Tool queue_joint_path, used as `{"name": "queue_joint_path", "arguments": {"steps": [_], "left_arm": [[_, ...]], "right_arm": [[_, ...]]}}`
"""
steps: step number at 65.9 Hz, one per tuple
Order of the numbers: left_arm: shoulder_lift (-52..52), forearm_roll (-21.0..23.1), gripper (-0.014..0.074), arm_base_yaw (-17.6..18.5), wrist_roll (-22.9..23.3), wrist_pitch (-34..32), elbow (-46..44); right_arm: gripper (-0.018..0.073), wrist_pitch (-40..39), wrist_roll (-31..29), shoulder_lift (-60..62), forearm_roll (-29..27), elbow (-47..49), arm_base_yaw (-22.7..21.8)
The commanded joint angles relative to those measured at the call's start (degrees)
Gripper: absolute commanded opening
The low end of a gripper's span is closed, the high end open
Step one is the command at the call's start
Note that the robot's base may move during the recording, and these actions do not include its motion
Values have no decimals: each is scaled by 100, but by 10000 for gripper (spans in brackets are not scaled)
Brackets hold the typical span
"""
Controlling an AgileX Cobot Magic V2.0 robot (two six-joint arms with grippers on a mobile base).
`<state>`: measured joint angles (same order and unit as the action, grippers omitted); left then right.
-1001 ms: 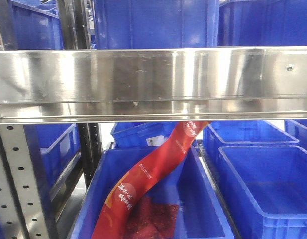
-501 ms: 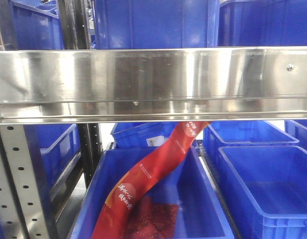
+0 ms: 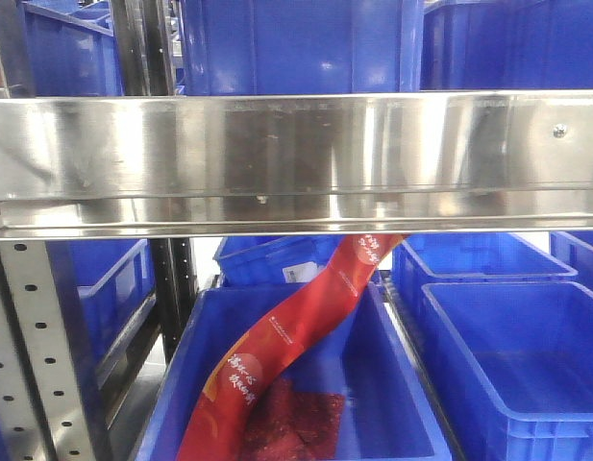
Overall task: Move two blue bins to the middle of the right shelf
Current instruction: 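Stop facing the shelf with the teal bin held in both grippers, then lower the teal bin onto the upper shelf rollers with both grippers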
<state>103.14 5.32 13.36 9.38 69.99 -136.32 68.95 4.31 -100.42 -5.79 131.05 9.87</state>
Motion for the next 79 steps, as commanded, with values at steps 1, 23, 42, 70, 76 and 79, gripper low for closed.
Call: {"name": "queue_joint_path", "arguments": {"steps": [1, 23, 42, 70, 76, 79], "left_arm": [[60, 491, -111, 55, -6, -209, 109], [183, 445, -111, 55, -6, -724, 1475], [193, 457, -111, 55, -6, -1342, 2521], [193, 446, 200, 55, -6, -1294, 2533], [193, 446, 347, 55, -6, -1294, 2533], [193, 446, 411, 55, -6, -1294, 2533]], "right_arm": [[-167, -650, -83, -77, -259, -169, 49], [-167, -1586, 220, -131, -152, -1702, 49], [-167, -2154, 286, -131, -164, -2654, 49], [235, -2409, 286, -360, -323, -2721, 49], [337, -2436, 286, -360, -347, -2709, 49], [347, -2436, 286, -348, -347, -2709, 49]]}}
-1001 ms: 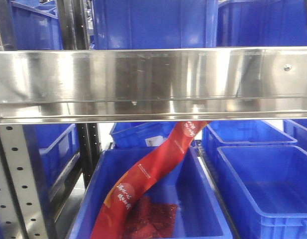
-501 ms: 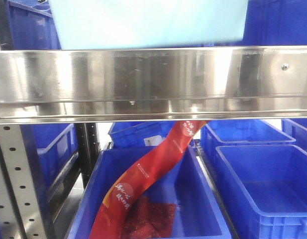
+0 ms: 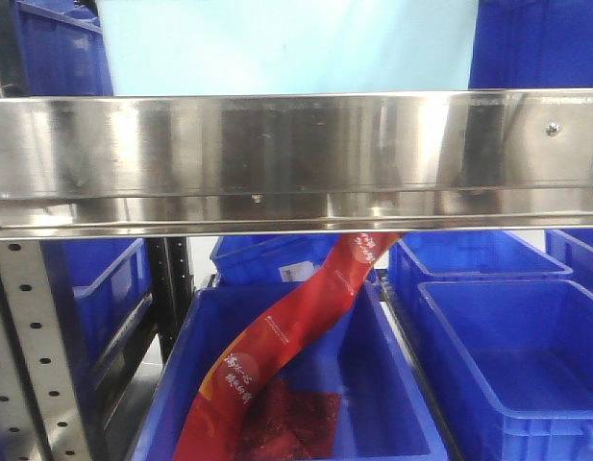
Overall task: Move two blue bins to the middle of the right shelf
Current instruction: 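Lower the teal bin onto the upper shelf rollers with both grippers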
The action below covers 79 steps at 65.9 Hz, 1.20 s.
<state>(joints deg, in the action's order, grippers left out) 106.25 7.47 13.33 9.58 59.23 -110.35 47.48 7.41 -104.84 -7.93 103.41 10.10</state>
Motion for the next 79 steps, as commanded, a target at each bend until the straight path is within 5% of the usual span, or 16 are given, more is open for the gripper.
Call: {"name": "queue_joint_path", "arguments": {"steps": [1, 11, 23, 31, 39, 42, 56, 79], "left_arm": [[-117, 232, 425, 59, -26, -218, -64], [-130, 232, 449, 59, -26, -99, -287], [-286, 257, 352, 59, -26, 24, -675], [-363, 267, 165, 59, -26, 170, -793], [-499, 280, -114, 59, -26, 273, -862], [-549, 280, -111, 59, -26, 286, -862], [-666, 252, -111, 59, -36, 700, -862], [-666, 230, -109, 59, -36, 461, -862]], "right_arm": [[346, -289, -24, 108, -133, 55, 27], [338, -289, -24, 364, -133, 55, 27], [289, -279, -24, 806, -61, 55, 27], [127, -159, -24, 1007, -14, 55, 27], [-100, -9, -24, 1141, -10, 55, 27], [-167, 47, -24, 1183, 0, 55, 27], [-166, 324, -49, 1311, 44, 55, 27], [-107, 307, -49, 1353, 363, 43, 27]]}}
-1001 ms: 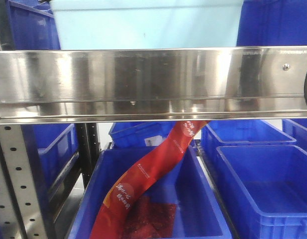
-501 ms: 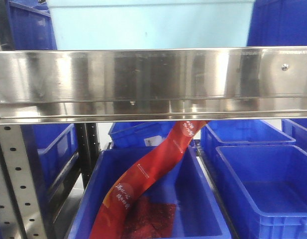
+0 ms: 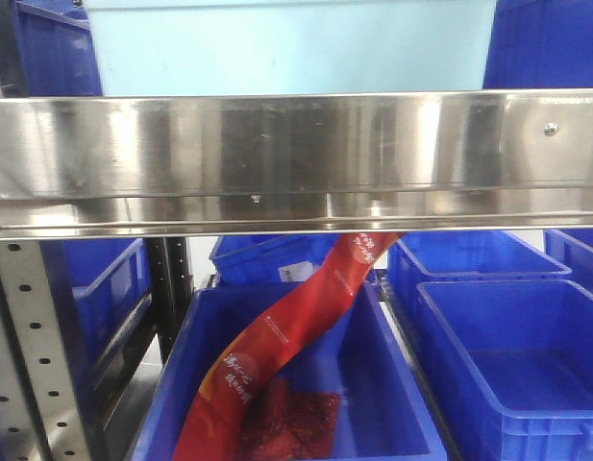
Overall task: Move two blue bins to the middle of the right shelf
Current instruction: 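Lower the teal bin onto the upper shelf rollers with both grippers, then open both grippers and pull them back from the placed teal bin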
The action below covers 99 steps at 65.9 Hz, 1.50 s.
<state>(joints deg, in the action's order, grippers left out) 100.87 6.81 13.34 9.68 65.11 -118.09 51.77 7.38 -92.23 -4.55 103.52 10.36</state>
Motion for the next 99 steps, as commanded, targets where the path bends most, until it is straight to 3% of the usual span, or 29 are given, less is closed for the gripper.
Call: {"name": "queue_joint_path", "arguments": {"steps": [1, 12, 24, 29, 42, 52, 63, 66, 74, 91, 99], "left_arm": [[-129, 295, -107, 58, -46, -139, -88], [-129, 96, 38, 58, -46, -150, -88], [-129, -4, 266, 58, -46, -170, -88], [-129, -4, 292, 58, -46, -170, -88], [-220, -28, 242, 58, -46, 27, -88], [-478, -324, 242, 58, -46, 237, -76], [-888, -391, 153, 58, -46, 145, 476], [-1056, -340, 85, 58, -46, -13, 785], [-1520, -274, -104, 58, -46, -586, 1583], [-2684, -251, -111, 58, -46, -1818, 3598], [-3284, -251, -111, 58, -57, -2767, 4524]], "right_arm": [[-81, -122, -46, 92, 25, 33, 1], [122, -186, -46, 92, 38, 33, 1], [129, -272, -46, 92, 38, 33, 1], [129, -272, -46, 92, 38, 33, 1], [129, -16, -46, 196, 38, 33, 1], [118, 71, -46, 425, 94, -11, 1], [-110, -343, -46, 982, 103, -869, 13], [-167, -560, -46, 1181, 103, -1233, 13], [-166, -1200, -46, 1751, 103, -2197, 13], [-166, -2659, -46, 2822, 267, -3864, 13], [-166, -3362, -46, 3284, 455, -4633, 13]]}}
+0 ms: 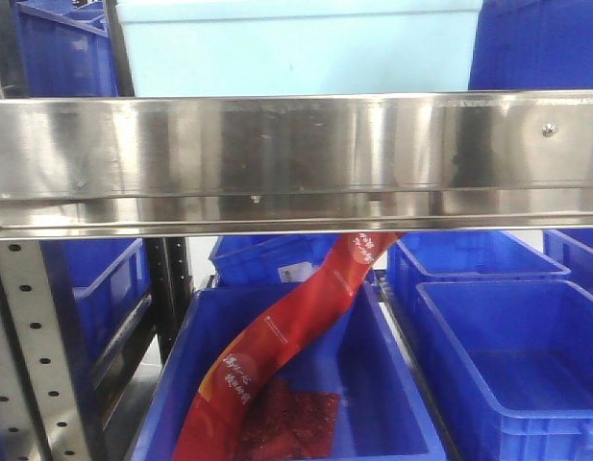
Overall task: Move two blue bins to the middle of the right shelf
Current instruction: 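Open both grippers and pull them back from the placed teal bin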
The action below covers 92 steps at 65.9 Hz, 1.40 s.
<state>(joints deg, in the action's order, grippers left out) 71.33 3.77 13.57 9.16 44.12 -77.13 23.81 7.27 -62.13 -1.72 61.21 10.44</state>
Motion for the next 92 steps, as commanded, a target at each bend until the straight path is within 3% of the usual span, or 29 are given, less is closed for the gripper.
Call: {"name": "queue_joint_path", "arguments": {"steps": [1, 24, 39, 60, 92], "left_arm": [[-428, 53, -111, 35, -16, -851, 592], [-2019, 39, -111, 35, -16, -3279, 3333], [-3207, 39, -111, 35, -16, -3612, 4580], [-4386, 0, -111, 35, -16, -4020, 4724], [-4464, 0, -111, 35, -16, -4073, 4724]], "right_arm": [[-166, -642, -35, 342, 172, -479, 4], [-166, -1953, -35, 1476, 296, -2423, 4], [-166, -2072, -35, 2448, 377, -3139, 4], [-166, -2044, -35, 3425, 377, -3151, 4], [-166, -2067, -35, 3490, 377, -3151, 4]]}}
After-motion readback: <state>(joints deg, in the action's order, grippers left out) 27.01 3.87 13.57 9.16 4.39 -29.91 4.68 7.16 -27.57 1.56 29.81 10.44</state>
